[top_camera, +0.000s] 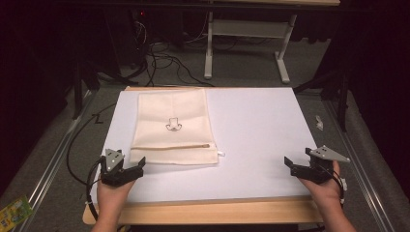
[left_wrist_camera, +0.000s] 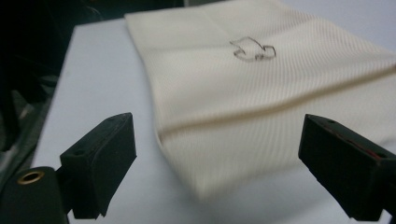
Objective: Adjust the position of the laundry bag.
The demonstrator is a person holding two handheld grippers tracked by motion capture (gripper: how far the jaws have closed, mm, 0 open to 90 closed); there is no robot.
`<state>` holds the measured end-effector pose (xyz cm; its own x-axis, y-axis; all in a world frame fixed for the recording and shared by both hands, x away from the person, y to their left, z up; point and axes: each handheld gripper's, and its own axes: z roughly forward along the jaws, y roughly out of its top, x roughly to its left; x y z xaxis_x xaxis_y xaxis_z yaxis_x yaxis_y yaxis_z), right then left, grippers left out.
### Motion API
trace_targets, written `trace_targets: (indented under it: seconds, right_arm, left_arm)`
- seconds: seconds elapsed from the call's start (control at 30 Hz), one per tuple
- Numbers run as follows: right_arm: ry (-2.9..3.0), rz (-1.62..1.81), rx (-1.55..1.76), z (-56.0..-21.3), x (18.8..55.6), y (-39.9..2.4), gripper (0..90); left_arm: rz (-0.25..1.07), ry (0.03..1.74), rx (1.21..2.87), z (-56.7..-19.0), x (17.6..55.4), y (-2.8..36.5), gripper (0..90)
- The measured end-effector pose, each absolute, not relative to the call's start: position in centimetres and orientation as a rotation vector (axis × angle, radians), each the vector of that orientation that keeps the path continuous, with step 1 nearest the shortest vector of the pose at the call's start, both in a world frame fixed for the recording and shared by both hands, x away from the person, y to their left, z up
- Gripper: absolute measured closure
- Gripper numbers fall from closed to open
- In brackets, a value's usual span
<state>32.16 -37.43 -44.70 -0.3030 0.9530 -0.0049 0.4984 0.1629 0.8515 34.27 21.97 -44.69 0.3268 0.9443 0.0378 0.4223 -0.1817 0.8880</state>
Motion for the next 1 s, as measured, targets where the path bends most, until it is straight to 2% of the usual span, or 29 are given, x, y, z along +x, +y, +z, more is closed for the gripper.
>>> trace_targets:
  seconds: [0.07, 0.17, 0.27, 0.37, 0.43, 0.47, 0.5, 0.53, 0.6, 0.7, 0.77, 0.8, 0.83, 0.87, 0.9, 0.93, 1.0]
  right_arm:
    - [1.893, 1.066, 1.366, -44.6, 32.1, -37.2, 7.5]
    - [1.901, 1.069, 1.389, -44.8, 32.2, -37.0, 7.4]
    - [1.895, 1.086, 1.400, -44.9, 32.3, -37.3, 7.8]
    - [1.895, 1.088, 1.412, -45.0, 32.3, -37.4, 9.5]
    - [1.896, 1.072, 1.409, -45.1, 32.3, -37.3, 10.8]
    - [1.905, 1.060, 1.393, -45.2, 32.3, -37.2, 11.5]
    - [1.905, 1.060, 1.393, -45.2, 32.3, -37.2, 11.5]
    - [1.909, 1.051, 1.389, -45.3, 32.3, -36.9, 12.5]
    - [1.922, 1.040, 1.384, -45.4, 32.4, -36.7, 13.1]
    - [1.942, 1.027, 1.380, -45.6, 32.4, -36.6, 14.1]
    - [1.962, 1.017, 1.365, -45.7, 32.5, -36.5, 14.3]
    - [1.965, 1.018, 1.375, -45.8, 32.4, -36.4, 14.9]
    - [1.965, 1.018, 1.375, -45.8, 32.4, -36.4, 14.9]
    - [1.965, 1.022, 1.380, -45.7, 32.4, -36.4, 15.0]
    - [1.969, 1.020, 1.374, -45.7, 32.4, -36.4, 15.3]
    - [1.974, 1.022, 1.374, -45.7, 32.4, -36.4, 15.5]
    - [1.977, 1.025, 1.385, -45.8, 32.4, -36.4, 15.8]
  left_arm:
    - [0.800, 1.250, 1.680, -43.8, 34.0, 22.1, 11.9]
    - [0.712, 1.260, 1.643, -43.5, 34.1, 22.2, 14.5]
    - [0.633, 1.207, 1.752, -44.1, 34.5, 20.4, 16.3]
    - [0.570, 1.176, 1.791, -44.5, 34.8, 19.0, 20.9]
    - [0.524, 1.150, 1.848, -45.0, 35.2, 17.1, 21.4]
    - [0.484, 1.153, 1.932, -45.8, 35.7, 15.1, 25.3]
    - [0.484, 1.153, 1.932, -45.8, 35.7, 15.1, 25.2]
    - [0.459, 1.127, 2.019, -46.7, 36.2, 12.9, 25.5]
    - [0.444, 1.123, 2.063, -47.5, 37.0, 11.4, 28.1]
    - [0.417, 1.141, 2.065, -48.0, 37.8, 10.5, 28.7]
    - [0.468, 1.162, 2.054, -48.2, 38.2, 9.5, 30.8]
    - [0.484, 1.169, 2.038, -48.2, 38.2, 9.0, 49.5]
    - [0.484, 1.169, 2.038, -48.2, 38.2, 9.0, 56.7]
    - [0.510, 1.186, 2.032, -48.2, 38.2, 8.8, 56.7]
    - [0.485, 1.172, 2.019, -48.3, 38.1, 8.7, 71.4]
    - [0.523, 1.164, 2.037, -48.3, 38.0, 8.4, 84.8]
    - [0.539, 1.144, 2.051, -48.3, 37.8, 8.3, 90.0]
